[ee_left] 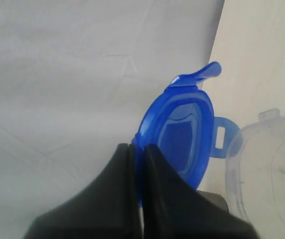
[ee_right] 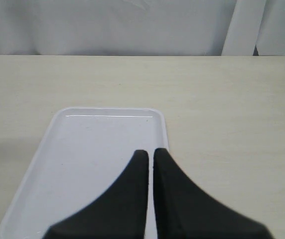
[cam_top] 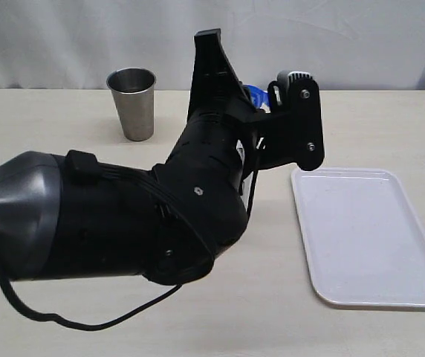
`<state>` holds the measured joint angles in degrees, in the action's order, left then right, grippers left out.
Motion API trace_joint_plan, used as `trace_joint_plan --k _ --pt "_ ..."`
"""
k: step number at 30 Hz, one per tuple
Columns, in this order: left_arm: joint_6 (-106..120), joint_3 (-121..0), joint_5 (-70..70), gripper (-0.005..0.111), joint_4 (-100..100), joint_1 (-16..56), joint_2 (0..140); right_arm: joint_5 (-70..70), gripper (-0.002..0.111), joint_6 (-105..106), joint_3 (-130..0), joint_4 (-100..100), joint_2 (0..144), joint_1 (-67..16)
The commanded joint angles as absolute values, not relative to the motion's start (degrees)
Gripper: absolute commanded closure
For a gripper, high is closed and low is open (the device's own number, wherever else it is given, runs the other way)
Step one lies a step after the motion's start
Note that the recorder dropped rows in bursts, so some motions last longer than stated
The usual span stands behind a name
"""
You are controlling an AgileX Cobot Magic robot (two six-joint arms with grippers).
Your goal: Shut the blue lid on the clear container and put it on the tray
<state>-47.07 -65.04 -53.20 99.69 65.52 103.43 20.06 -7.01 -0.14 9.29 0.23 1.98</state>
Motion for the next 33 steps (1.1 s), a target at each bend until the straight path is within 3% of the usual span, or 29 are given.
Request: trace_joint_plan --k 1,33 --pt "-46.9 -65.5 -54.7 0.107 99.9 66.0 102.9 20.0 0.104 -6.8 0.0 9.2 0.0 1.9" --pt "-43.7 -65.3 -57.3 0.107 93.4 70.4 102.9 20.0 0.104 -6.8 0.0 9.2 0.0 1.9"
